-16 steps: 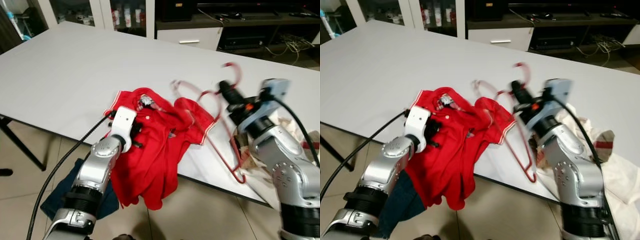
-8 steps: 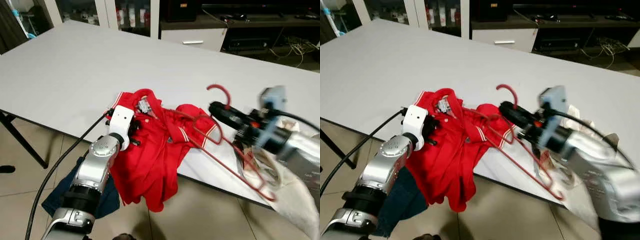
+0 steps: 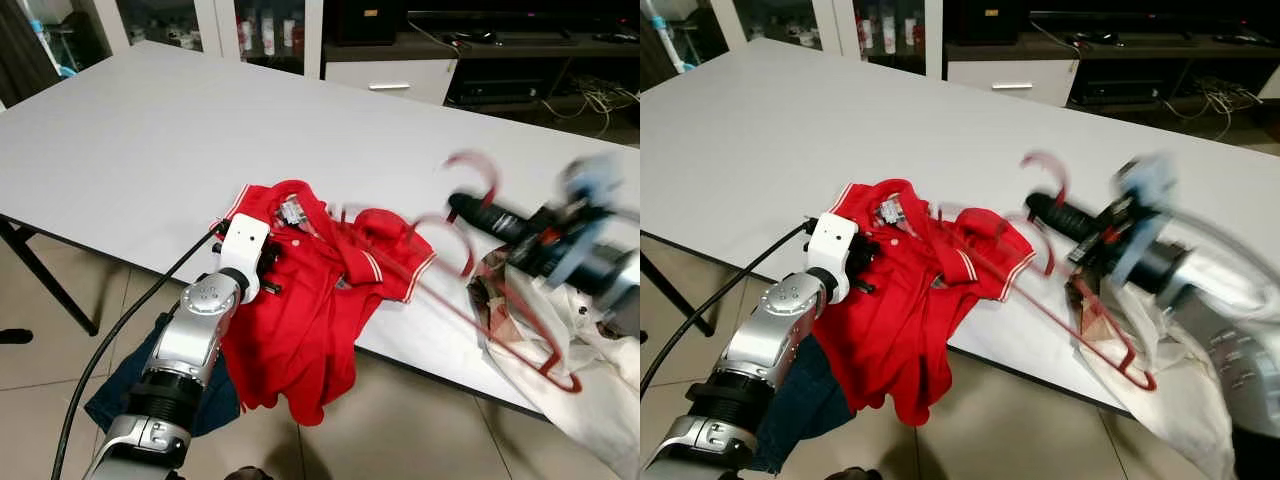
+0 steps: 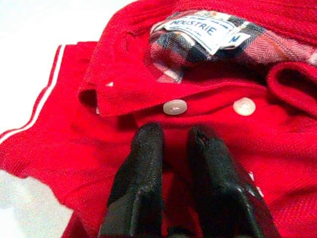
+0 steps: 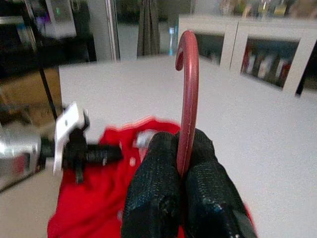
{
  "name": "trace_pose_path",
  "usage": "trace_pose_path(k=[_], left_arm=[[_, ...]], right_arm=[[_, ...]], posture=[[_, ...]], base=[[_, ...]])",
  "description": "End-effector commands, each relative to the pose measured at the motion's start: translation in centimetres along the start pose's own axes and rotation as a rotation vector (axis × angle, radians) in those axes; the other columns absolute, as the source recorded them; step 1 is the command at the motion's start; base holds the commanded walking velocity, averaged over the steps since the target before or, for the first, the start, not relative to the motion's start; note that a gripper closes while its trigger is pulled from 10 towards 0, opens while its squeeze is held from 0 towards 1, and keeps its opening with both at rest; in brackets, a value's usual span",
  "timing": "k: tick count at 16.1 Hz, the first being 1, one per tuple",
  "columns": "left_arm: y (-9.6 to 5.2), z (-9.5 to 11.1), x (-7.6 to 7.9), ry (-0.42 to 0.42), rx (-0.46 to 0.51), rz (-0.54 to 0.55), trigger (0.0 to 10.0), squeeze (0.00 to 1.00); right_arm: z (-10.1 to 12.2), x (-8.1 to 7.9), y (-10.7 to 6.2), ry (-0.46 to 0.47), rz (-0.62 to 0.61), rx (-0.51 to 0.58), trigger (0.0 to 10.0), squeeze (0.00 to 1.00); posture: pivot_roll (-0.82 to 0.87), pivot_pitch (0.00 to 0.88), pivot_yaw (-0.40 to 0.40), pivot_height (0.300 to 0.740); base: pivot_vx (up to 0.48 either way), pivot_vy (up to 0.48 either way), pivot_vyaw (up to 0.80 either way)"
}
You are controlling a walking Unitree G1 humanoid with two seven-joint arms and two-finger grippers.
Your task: Hang hanger
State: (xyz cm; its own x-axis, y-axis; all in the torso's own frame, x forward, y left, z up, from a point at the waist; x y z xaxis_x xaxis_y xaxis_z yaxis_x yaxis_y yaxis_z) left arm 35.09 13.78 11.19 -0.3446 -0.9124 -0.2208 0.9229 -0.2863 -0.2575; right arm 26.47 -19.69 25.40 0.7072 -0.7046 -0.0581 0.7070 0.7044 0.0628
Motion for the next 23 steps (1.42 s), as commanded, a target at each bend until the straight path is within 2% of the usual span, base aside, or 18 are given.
trace_pose_path(k=[1, 3, 6, 9, 12, 14, 18, 20, 21, 23], left_arm=[[0.2, 0.3, 0.1, 0.011, 0.002, -0.009, 10.0, 0.00], [0.3, 0.3, 0.0, 0.000, 0.004, -0.012, 10.0, 0.00], [0.4, 0.7, 0.3, -0.020, 0.051, -0.063, 10.0, 0.00], [0.5, 0.3, 0.5, -0.030, 0.027, -0.078, 10.0, 0.00], [0.6, 0.2, 0.6, -0.033, 0.029, -0.077, 10.0, 0.00], [0.6, 0.3, 0.5, -0.034, 0.031, -0.076, 10.0, 0.00], [0.5, 0.2, 0.3, -0.032, 0.032, -0.068, 10.0, 0.00], [0.4, 0.1, 0.2, -0.024, 0.029, -0.069, 10.0, 0.00], [0.4, 0.1, 0.1, -0.019, 0.030, -0.068, 10.0, 0.00], [0.5, 0.2, 0.0, -0.014, 0.031, -0.068, 10.0, 0.00]], right_arm=[[0.8, -0.5, -0.3, 0.014, 0.037, 0.058, 10.0, 0.00], [0.6, -1.1, -0.3, 0.057, 0.062, 0.088, 10.0, 0.00], [-0.4, -3.3, 0.0, 0.079, 0.165, 0.079, 10.0, 0.00], [0.7, -4.2, -0.8, 0.096, 0.247, 0.131, 10.0, 0.00], [-0.2, -5.3, -1.9, 0.073, 0.325, 0.033, 10.0, 0.00], [-0.7, -4.7, -2.5, 0.047, 0.301, -0.027, 10.0, 0.00], [-0.4, -2.8, -4.1, -0.032, 0.211, -0.110, 10.0, 0.00], [-0.7, -1.8, -5.2, -0.103, 0.165, -0.194, 10.0, 0.00], [-1.0, -0.8, -5.9, -0.158, 0.104, -0.264, 10.0, 0.00], [-1.3, -0.3, -6.1, -0.188, 0.074, -0.316, 10.0, 0.00]], posture=[[0.02, 0.080, -0.038, 0.740], [0.02, 0.082, -0.039, 0.740], [0.03, 0.084, -0.042, 0.740], [0.02, 0.087, -0.042, 0.740], [0.02, 0.092, -0.043, 0.740], [0.02, 0.093, -0.044, 0.740], [0.01, 0.109, -0.042, 0.740], [0.01, 0.113, -0.036, 0.740], [0.01, 0.112, -0.032, 0.740], [0.02, 0.110, -0.028, 0.740]], base=[[0.000, 0.000, 0.00], [0.000, 0.000, 0.00], [0.000, 0.000, 0.00], [0.000, 0.000, 0.00], [0.000, 0.000, 0.00], [0.000, 0.000, 0.00], [0.000, 0.000, 0.00], [0.000, 0.000, 0.00], [0.000, 0.000, 0.00], [0.000, 0.000, 0.00]])
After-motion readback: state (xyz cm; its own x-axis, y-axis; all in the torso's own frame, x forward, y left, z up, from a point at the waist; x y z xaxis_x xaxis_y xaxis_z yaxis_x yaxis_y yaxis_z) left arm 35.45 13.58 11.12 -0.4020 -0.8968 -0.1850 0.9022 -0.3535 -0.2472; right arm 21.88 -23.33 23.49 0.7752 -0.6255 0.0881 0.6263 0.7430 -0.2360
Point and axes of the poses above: a point about 5 cm out from each wrist's last joint towards the gripper, its own y axis pointing out of the wrist towards the gripper, its own z axis along the axis of the wrist's last joint, x = y × z, the point moved 1 cm from there along y, pointing out of the wrist towards the gripper, and after that the axes turned 3 degrees about y, right-handed, at the moved point
